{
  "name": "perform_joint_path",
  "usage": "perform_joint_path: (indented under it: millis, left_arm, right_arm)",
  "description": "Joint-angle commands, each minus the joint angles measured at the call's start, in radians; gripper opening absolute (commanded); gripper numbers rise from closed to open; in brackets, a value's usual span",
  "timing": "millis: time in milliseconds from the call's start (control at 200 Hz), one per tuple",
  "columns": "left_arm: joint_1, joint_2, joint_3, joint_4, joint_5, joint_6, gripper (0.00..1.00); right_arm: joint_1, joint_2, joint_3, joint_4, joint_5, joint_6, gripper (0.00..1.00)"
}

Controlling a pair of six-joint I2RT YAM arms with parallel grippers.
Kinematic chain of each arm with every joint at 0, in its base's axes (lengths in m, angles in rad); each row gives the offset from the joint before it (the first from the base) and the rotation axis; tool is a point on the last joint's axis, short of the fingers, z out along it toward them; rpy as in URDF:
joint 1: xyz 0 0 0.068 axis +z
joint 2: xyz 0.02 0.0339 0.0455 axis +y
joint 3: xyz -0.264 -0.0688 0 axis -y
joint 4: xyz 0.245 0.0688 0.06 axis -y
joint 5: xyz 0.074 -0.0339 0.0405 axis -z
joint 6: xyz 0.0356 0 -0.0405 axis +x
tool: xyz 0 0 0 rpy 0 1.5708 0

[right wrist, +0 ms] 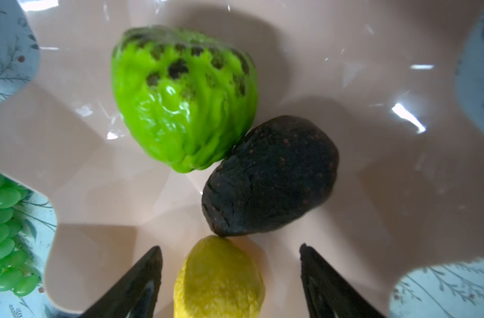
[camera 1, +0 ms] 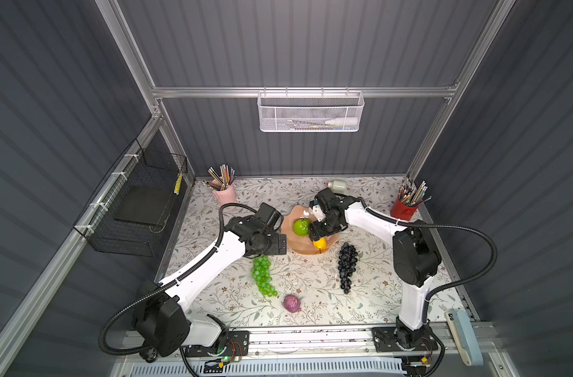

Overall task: Arrange fruit in a fruit bowl
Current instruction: Place the fruit in the fruit bowl, then pick up the fruit from the bottom-center of the table.

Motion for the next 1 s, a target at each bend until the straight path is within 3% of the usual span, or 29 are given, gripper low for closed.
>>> perform_joint_path:
  millis: [0,120,275,480,770,995]
  left_arm:
    - [-0.016,0.025,0.016,-0.081,0.121,0.018,1.0]
    - [-0.101,0.037,0.003,-0.081,0.149,-0.007,1.0]
    - [-0.277,0.106,-0.024,-0.063,0.189,-0.076,0.97]
    - [-0.47,0.219,-0.033,-0.037,0.159,-0.176,0.94]
    - [-0.508,0.273,-0.05,-0.112,0.039,-0.264,0.85]
    - [-0.508,0.3,-0.08,-0.099,0.056,-0.255,0.87]
  right_arm:
    - [0.0,-0.109,0.04,-0.051,0.023,-0.014,0.82]
    - [0.002,-0.214,-0.019,-0.029,0.018,0.005,0.82]
    - [0.0,-0.355,-0.19,0.062,0.022,0.061,0.82]
    - [-0.018,-0.506,-0.401,0.186,0.046,0.122,0.81]
    - [-0.057,-0.598,-0.531,0.271,0.035,0.154,0.81]
    - [-0.059,-0.576,-0.543,0.291,0.02,0.157,0.81]
